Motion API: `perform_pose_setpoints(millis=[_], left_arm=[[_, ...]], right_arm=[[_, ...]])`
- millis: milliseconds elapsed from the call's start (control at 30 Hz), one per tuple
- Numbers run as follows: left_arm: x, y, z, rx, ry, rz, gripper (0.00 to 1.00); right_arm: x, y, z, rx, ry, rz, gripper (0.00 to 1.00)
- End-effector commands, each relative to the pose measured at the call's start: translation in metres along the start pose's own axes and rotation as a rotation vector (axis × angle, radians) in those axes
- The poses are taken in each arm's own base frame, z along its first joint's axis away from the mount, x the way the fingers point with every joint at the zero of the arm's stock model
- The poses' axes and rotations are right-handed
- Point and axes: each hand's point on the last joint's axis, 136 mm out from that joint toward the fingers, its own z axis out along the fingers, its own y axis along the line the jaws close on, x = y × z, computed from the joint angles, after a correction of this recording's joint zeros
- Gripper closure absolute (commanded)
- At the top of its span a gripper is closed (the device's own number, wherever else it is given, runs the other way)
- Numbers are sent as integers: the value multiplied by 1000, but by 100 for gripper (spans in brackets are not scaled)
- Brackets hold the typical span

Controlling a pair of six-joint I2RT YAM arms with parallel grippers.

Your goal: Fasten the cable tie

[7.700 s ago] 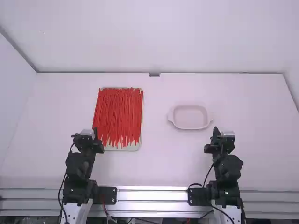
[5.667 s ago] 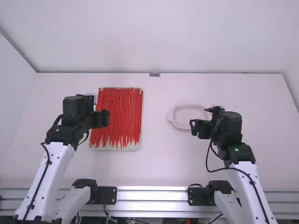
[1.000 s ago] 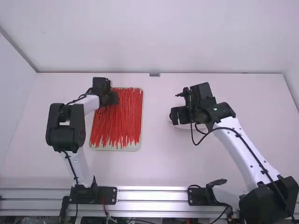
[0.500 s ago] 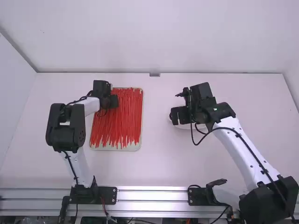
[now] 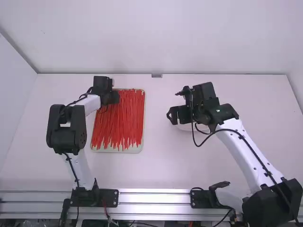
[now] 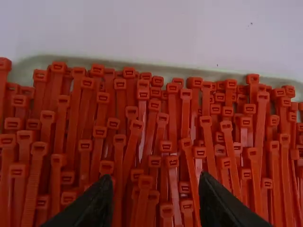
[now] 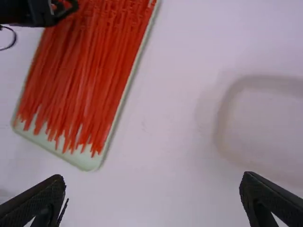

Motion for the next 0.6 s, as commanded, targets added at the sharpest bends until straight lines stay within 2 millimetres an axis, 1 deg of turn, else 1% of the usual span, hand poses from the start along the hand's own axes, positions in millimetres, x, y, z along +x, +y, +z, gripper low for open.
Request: perform_pose_setpoints(millis=[0, 233, 300, 433, 567], left_arm=[[-2, -1, 5, 10, -2, 16, 52], [7, 1, 22, 16, 14, 13, 53], [8, 2, 23, 15, 18, 13, 54], [3, 3, 23, 9, -3, 15, 54], [-2, 2, 22, 10, -17, 17, 57]], right_arm=[[-13, 14, -6, -61, -32, -15, 2], [-15, 14, -6, -61, -41, -19, 2], [-15, 14, -6, -61, -42, -19, 2], [-16, 13, -6, -58, -46, -20, 2], [-16, 14, -6, -58, -46, -20, 2]])
